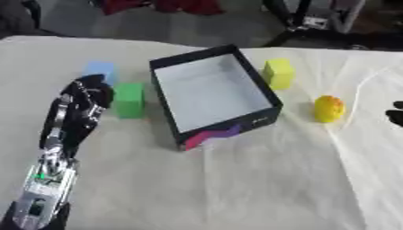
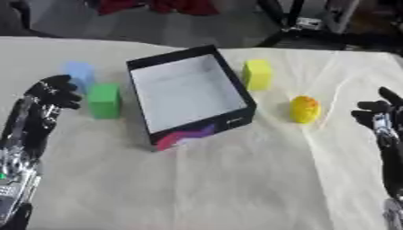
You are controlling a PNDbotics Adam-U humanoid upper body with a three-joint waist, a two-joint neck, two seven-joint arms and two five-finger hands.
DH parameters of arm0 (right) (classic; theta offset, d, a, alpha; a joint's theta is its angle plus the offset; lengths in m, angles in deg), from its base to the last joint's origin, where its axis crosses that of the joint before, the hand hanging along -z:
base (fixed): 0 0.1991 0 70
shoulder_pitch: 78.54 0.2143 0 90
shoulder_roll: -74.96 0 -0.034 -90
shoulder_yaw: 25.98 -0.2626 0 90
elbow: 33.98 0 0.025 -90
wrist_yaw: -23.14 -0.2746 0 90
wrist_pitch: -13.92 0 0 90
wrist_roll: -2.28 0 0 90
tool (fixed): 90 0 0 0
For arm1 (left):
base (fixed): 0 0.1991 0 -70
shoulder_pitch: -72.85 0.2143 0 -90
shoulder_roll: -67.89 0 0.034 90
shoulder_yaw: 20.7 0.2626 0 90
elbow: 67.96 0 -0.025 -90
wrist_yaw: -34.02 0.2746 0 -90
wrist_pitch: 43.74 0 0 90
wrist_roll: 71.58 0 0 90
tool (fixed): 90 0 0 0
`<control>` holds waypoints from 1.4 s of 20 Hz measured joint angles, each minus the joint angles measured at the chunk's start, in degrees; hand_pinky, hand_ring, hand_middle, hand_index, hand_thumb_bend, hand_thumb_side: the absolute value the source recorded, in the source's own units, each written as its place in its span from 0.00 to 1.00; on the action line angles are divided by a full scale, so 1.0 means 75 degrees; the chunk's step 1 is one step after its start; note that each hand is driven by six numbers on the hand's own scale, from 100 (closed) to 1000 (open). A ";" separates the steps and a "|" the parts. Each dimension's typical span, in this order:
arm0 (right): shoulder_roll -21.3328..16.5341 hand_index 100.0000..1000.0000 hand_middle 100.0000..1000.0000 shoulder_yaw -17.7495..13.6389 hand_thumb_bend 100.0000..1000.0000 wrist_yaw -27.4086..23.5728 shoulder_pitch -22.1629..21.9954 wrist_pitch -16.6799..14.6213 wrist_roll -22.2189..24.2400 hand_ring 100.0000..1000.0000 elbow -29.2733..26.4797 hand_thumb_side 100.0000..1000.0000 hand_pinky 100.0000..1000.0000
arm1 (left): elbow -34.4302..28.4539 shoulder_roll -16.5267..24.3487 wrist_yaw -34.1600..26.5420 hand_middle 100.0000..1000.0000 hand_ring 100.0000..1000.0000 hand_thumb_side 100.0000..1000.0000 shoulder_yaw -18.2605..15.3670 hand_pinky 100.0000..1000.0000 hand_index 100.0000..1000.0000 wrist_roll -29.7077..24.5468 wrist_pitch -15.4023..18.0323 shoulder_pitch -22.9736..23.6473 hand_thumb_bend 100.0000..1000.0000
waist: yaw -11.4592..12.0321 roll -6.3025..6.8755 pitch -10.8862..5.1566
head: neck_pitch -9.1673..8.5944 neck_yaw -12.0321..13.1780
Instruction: Pick up objects on the table and place them in the box.
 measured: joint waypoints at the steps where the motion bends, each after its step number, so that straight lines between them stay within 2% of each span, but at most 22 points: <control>1: 0.0000 0.90 0.63 0.0000 0.00 0.0000 0.0000 0.0000 0.0000 0.67 0.0000 0.62 0.78 | 0.0000 0.0000 0.0000 0.55 0.54 0.65 0.0000 0.54 0.74 0.0000 0.0000 0.0000 0.75 | -0.0002 0.0000 -0.0002 | 0.0000 0.0000; 5: 0.0000 0.90 0.63 0.0000 0.00 0.0000 0.0000 0.0000 0.0000 0.67 0.0000 0.62 0.78 | -0.0001 0.0024 0.0043 0.56 0.54 0.65 -0.0019 0.54 0.74 0.0006 -0.0005 -0.0035 0.76 | -0.0003 0.0000 -0.0006 | 0.0000 0.0000; 9: -0.0006 0.90 0.63 0.0000 0.00 0.0000 -0.0003 0.0000 0.0000 0.67 0.0000 0.62 0.78 | -0.0074 0.0589 0.0420 0.58 0.56 0.63 -0.0214 0.56 0.76 0.0102 -0.0119 -0.0335 0.78 | -0.0005 0.0000 -0.0016 | 0.0000 0.0000; 11: -0.0009 0.90 0.63 0.0000 0.00 0.0000 -0.0008 0.0001 -0.0001 0.67 0.0000 0.62 0.78 | -0.0100 0.1113 0.0718 0.59 0.57 0.58 -0.0293 0.57 0.77 0.0095 -0.0232 -0.0536 0.73 | -0.0022 0.0007 -0.0034 | 0.0000 -0.0001; 12: -0.0010 0.91 0.63 0.0000 0.00 0.0000 -0.0008 0.0001 -0.0001 0.67 0.0000 0.62 0.78 | -0.0087 0.1429 0.0870 0.60 0.58 0.59 -0.0299 0.59 0.78 0.0055 -0.0293 -0.0629 0.59 | -0.0032 0.0022 -0.0036 | 0.0000 -0.0001; 13: -0.0010 0.90 0.63 0.0000 0.00 0.0000 -0.0008 0.0001 -0.0001 0.67 0.0000 0.62 0.78 | -0.0035 0.1771 0.1046 0.62 0.59 0.55 -0.0291 0.60 0.79 -0.0022 -0.0351 -0.0741 0.73 | -0.0044 0.0047 -0.0037 | 0.0000 -0.0002; 14: -0.0012 0.91 0.63 0.0000 0.00 0.0000 -0.0008 0.0001 -0.0001 0.67 0.0000 0.62 0.78 | 0.0065 0.2137 0.1236 0.64 0.61 0.54 -0.0256 0.62 0.81 -0.0155 -0.0395 -0.0872 0.73 | -0.0062 0.0074 -0.0042 | 0.0000 -0.0002; 17: -0.0035 0.91 0.63 0.0002 0.00 0.0000 -0.0012 0.0001 0.0003 0.67 0.0000 0.62 0.78 | 0.0583 0.3192 0.1984 0.70 0.69 0.48 0.0006 0.71 0.86 -0.0873 -0.0383 -0.1329 0.75 | -0.0105 0.0127 -0.0089 | 0.0000 -0.0002; 20: -0.0079 0.91 0.63 0.0011 0.00 0.0000 -0.0050 0.0006 0.0018 0.67 0.0000 0.62 0.78 | 0.1402 0.3983 0.2782 0.72 0.71 0.46 0.0357 0.74 0.87 -0.1875 -0.0162 -0.1900 0.78 | -0.0136 0.0140 -0.0117 | 0.0000 -0.0002; 21: -0.0083 0.91 0.63 0.0022 0.00 0.0000 -0.0066 0.0010 0.0024 0.67 0.0000 0.62 0.78 | 0.1680 0.4152 0.3002 0.74 0.74 0.42 0.0450 0.79 0.88 -0.2179 -0.0064 -0.2075 0.81 | -0.0138 0.0140 -0.0127 | 0.0000 -0.0002; 23: -0.0086 0.91 0.63 0.0047 0.00 0.0000 -0.0070 0.0013 0.0030 0.67 0.0000 0.62 0.78 | 0.2232 0.4424 0.3428 0.76 0.76 0.40 0.0710 0.82 0.89 -0.2798 0.0148 -0.2467 0.83 | -0.0160 0.0140 -0.0132 | 0.0000 0.0003; 28: -0.0091 0.91 0.63 0.0055 0.00 0.0000 -0.0074 0.0009 0.0058 0.67 0.0002 0.62 0.78 | 0.3570 0.4626 0.4723 0.76 0.76 0.38 0.1351 0.84 0.89 -0.4140 0.0877 -0.3745 0.82 | -0.0192 0.0147 -0.0159 | 0.0000 0.0008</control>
